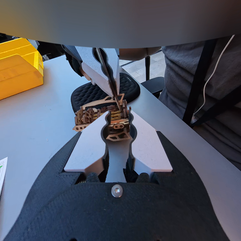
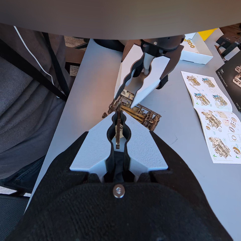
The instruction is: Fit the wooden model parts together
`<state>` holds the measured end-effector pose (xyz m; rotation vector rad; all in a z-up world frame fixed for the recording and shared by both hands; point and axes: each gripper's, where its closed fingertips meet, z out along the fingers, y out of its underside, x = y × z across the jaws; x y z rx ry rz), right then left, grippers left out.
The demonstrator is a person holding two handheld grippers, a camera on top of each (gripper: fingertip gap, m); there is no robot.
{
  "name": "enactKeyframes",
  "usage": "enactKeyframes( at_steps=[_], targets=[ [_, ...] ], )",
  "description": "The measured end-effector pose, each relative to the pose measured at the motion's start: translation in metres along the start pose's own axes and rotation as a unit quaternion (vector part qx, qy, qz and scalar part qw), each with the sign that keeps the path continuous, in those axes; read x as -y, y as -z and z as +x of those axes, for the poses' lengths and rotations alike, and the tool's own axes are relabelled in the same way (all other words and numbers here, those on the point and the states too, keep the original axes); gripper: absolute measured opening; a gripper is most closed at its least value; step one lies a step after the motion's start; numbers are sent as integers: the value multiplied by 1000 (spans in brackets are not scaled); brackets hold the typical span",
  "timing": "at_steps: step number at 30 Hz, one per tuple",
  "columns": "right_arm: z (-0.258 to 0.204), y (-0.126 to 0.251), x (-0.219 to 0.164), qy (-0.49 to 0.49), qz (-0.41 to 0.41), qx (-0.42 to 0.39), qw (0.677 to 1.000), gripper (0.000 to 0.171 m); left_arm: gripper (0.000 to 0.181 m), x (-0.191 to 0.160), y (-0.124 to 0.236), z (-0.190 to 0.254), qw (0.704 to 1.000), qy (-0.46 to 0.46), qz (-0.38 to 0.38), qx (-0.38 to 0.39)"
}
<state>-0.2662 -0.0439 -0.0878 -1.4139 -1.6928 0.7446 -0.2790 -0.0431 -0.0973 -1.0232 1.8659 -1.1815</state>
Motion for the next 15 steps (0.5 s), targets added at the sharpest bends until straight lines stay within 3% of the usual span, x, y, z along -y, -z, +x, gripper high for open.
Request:
enactKeyframes(
  at_steps=[15],
  targets=[
    [-1,-5,-4,7,-10,-10,1000,1,19,-3,-8,6,1000,-13,-9,-2]
  ],
)
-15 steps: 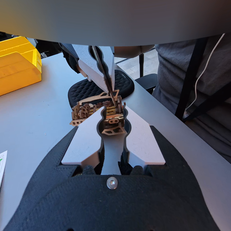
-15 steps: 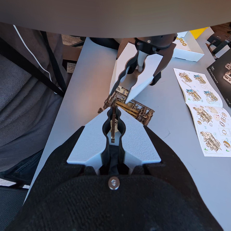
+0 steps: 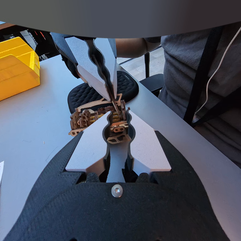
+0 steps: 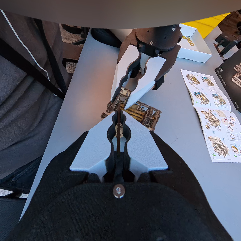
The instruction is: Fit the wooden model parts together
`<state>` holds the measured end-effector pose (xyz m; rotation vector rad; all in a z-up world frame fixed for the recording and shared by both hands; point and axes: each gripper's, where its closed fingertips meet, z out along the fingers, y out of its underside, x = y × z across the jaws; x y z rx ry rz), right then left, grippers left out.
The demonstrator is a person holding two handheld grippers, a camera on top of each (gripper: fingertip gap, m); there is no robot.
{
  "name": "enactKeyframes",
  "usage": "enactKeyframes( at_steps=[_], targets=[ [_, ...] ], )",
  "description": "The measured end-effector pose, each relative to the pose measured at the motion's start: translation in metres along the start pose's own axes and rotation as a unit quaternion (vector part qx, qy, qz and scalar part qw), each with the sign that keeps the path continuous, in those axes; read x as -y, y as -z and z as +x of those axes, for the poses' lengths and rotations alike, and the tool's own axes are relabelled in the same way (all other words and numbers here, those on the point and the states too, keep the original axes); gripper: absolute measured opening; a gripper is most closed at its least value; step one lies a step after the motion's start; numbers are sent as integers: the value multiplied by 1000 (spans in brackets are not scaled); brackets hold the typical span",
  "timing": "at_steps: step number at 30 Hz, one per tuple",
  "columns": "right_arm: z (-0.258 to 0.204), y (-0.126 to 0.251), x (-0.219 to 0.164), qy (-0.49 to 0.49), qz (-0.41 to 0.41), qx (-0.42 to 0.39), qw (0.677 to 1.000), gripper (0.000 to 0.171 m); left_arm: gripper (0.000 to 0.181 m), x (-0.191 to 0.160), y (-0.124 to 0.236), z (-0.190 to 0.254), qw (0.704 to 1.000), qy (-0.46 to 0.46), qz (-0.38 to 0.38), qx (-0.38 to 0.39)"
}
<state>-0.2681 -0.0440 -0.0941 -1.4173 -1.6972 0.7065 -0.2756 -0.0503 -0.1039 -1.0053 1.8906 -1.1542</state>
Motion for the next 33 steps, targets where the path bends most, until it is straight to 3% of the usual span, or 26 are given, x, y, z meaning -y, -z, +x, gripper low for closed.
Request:
enactKeyframes(
  at_steps=[10,19,33],
  targets=[
    [2,6,3,2,-2,-16,1000,1,15,2,-1,-3,1000,-2,7,10],
    [1,3,0,5,-15,-16,1000,1,34,4,1,-5,999,-12,15,27],
    [1,6,1,2,-8,-28,1000,1,21,4,4,-8,999,-22,22,38]
  ],
)
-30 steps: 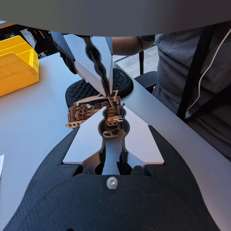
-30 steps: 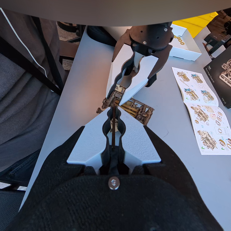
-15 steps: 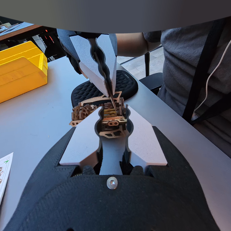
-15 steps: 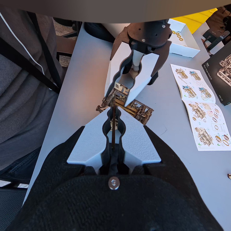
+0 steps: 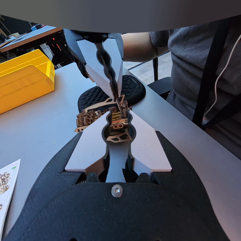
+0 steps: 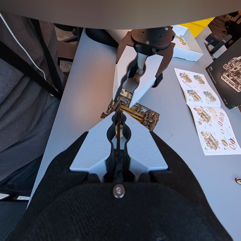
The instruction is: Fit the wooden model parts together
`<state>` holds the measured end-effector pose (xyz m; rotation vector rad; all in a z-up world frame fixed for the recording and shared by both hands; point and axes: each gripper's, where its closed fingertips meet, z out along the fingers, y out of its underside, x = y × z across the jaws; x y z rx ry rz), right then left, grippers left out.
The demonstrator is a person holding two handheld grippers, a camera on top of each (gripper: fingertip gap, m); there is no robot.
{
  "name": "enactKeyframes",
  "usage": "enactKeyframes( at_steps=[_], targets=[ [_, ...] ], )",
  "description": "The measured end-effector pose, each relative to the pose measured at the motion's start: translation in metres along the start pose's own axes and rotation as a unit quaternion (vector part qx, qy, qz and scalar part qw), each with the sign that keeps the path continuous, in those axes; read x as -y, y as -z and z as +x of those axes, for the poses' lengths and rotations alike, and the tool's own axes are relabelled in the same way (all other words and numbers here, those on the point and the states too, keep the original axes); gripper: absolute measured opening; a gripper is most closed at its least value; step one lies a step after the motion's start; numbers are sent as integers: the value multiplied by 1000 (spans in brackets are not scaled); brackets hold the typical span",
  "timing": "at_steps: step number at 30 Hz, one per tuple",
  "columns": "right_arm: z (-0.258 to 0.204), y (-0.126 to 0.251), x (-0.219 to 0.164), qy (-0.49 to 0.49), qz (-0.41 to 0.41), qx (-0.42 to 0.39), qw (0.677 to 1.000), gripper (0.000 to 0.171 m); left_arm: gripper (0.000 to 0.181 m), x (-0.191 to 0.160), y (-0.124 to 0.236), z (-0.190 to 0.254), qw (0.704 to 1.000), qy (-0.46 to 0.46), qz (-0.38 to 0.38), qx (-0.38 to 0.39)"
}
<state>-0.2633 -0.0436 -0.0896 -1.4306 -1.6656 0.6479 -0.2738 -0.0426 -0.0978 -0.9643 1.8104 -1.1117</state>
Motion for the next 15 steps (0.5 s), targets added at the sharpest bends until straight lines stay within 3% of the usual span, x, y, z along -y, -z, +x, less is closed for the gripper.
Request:
enactKeyframes(
  at_steps=[15],
  targets=[
    [2,0,-3,-3,-10,-6,1000,1,21,0,-3,-3,1000,9,3,-1]
  ],
)
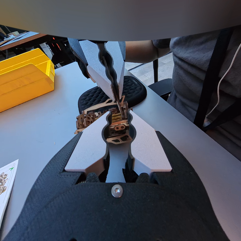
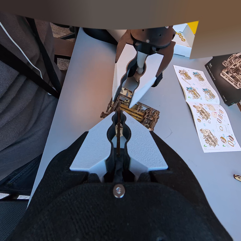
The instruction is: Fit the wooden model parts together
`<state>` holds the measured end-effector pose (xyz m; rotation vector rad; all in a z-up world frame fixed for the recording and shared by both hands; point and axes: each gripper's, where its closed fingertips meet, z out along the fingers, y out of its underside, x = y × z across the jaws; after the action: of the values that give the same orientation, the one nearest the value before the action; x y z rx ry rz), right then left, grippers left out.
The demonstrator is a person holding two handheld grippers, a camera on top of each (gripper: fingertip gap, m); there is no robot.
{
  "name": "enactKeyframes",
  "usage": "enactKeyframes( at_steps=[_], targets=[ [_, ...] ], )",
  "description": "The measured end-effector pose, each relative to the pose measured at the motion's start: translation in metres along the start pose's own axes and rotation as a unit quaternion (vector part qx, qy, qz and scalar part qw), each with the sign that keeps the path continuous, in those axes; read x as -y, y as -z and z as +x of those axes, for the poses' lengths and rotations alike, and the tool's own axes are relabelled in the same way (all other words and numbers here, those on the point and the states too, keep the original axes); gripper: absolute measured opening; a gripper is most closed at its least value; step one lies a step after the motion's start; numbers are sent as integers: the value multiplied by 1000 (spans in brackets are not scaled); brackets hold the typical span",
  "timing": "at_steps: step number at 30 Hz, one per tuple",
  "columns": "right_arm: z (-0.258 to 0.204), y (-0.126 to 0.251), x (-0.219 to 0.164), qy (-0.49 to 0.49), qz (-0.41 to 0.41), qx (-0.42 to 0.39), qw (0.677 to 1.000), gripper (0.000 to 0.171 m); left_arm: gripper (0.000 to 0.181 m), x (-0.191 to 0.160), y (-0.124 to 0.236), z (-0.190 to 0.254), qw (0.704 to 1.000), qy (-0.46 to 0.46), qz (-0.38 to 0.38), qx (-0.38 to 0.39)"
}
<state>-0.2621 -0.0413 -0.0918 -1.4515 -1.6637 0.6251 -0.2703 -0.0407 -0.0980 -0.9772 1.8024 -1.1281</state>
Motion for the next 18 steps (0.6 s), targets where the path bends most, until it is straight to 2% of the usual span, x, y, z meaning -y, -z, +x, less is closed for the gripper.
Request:
enactKeyframes(
  at_steps=[18],
  targets=[
    [2,1,0,-4,-3,-7,1000,1,21,0,-2,-2,1000,2,2,-2]
  ],
)
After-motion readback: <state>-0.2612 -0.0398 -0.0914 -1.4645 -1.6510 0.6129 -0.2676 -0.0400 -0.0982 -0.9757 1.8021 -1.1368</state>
